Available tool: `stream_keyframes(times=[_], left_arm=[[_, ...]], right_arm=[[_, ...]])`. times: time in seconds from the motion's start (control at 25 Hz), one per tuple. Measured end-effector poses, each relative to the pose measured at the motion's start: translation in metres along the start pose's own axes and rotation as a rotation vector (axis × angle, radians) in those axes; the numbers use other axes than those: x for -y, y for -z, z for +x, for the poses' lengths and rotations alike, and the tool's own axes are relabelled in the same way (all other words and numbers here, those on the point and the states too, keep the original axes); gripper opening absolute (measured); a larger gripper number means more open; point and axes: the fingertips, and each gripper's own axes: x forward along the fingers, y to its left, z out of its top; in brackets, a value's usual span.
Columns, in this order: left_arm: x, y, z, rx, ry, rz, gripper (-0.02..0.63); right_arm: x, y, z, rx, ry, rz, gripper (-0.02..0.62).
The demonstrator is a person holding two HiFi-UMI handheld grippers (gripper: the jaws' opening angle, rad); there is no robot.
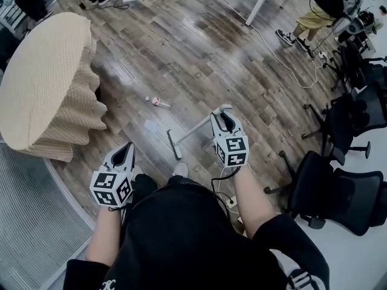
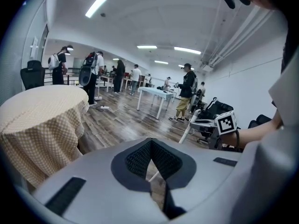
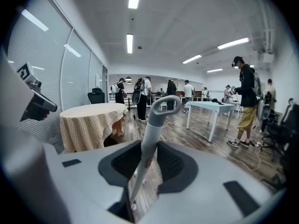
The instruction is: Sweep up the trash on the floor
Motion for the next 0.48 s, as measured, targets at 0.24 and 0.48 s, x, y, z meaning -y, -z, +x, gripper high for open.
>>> stream_keyframes(times=[0.24,0.48], left_arm=[[0.011,-0.004,0.006,0.006,0.019,0.021,-0.005],[0.019,-0.002,0.009,-0.003,0.041,0.033,-0.005]], right_arm=[[0.024,-0.004,-0.014,0.023,0.038,0.014,0.11],[0.028,-0.015,-0.018,0.035,0.008,-0.01,0.104]])
